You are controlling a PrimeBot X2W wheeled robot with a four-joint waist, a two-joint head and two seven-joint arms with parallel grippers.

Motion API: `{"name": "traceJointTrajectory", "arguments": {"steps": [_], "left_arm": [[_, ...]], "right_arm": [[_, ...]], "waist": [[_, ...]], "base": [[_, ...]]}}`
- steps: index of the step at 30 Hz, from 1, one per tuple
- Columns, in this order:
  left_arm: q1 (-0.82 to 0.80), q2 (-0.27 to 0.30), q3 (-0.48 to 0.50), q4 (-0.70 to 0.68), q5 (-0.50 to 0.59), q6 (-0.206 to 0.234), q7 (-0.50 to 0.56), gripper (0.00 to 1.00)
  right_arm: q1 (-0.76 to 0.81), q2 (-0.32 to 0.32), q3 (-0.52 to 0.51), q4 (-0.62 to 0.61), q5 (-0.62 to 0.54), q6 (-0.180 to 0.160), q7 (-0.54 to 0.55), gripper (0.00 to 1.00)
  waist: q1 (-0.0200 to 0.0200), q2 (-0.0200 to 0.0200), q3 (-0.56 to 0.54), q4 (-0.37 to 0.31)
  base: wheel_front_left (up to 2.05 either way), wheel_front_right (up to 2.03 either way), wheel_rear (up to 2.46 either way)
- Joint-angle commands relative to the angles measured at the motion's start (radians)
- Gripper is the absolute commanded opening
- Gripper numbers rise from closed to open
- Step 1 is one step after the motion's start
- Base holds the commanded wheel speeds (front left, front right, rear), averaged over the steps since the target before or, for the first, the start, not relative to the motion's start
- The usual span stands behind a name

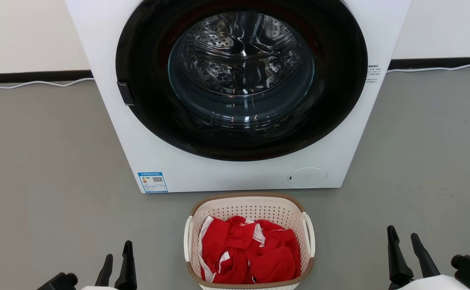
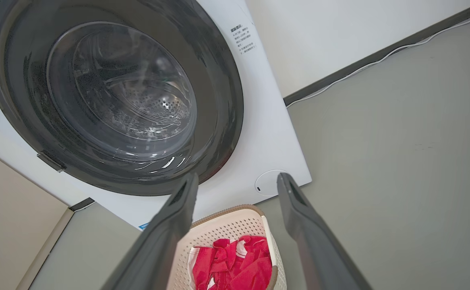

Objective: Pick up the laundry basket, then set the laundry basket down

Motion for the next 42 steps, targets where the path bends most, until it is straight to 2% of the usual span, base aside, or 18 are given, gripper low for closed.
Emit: {"name": "traceJointTrajectory", "arguments": {"steps": [1, 14, 42], "left_arm": [[-0.034, 0.014, 0.013, -0.027, 0.034, 0.003, -0.014, 1.0], [-0.025, 0.018, -0.013, -0.035, 0.244, 0.023, -0.052, 1.0], [-0.023, 0.026, -0.066, -0.025, 0.544, 0.024, -0.131, 1.0]], "right_arm": [[-0.026, -0.016, 0.018, -0.024, -0.036, 0.002, -0.019, 1.0], [-0.015, -0.013, 0.031, -0.014, -0.208, 0.002, -0.057, 1.0], [0.003, -0.009, 0.053, -0.012, -0.535, 0.003, -0.137, 1.0]], "waist": [[-0.0001, 0.0, 0.0, 0.0], [-0.0001, 0.0, 0.0, -0.005], [-0.0001, 0.0, -0.006, -0.005]], "base": [[0.0, 0.0, 0.0], [0.0, 0.0, 0.0], [0.0, 0.0, 0.0]]}}
